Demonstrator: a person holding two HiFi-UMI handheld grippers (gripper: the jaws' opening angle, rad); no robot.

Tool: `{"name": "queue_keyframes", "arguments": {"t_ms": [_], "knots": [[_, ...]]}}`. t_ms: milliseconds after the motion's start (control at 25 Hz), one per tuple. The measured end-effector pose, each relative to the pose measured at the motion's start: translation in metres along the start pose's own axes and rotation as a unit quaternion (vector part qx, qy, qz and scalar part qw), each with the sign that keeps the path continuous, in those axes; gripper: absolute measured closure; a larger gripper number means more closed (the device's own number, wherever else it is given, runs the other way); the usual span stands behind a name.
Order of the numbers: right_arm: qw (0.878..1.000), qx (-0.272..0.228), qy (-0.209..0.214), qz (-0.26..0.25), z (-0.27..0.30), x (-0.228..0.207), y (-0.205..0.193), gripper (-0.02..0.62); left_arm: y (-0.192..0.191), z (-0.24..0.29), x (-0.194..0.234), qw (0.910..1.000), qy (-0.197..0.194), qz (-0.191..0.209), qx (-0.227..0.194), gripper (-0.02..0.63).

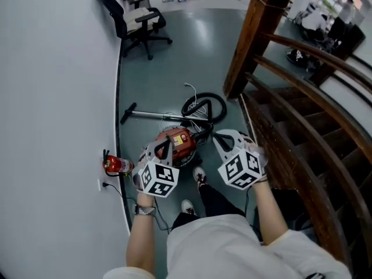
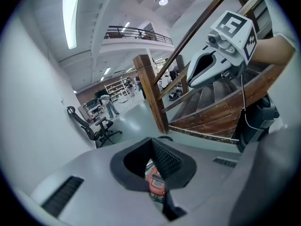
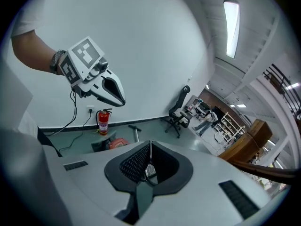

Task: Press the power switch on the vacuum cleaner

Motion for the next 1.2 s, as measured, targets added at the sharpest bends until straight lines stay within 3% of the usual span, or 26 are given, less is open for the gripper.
{"name": "queue_keyframes", "arguments": {"t_ms": [480, 1200], "knots": [[0.999, -0.026, -0.018, -0.023, -0.063, 0.013, 0.033, 0.565, 0.045, -0.072, 0.001, 0.9979, 0.027, 0.030, -0.051, 0.606], [0.997, -0.056, -0.038, -0.032, -0.131, 0.050, 0.070, 0.565, 0.062, -0.166, -0.005, 0.9926, 0.043, 0.065, -0.093, 0.606]]}}
Point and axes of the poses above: the fingertips, and each gripper's own axes: z forward along the fingers, x to its left, y out of its top, the point moved 2 cm from there along -z, backward along the fingers, and after that the axes turned 4 degrees about y, right-handed, at the moved point
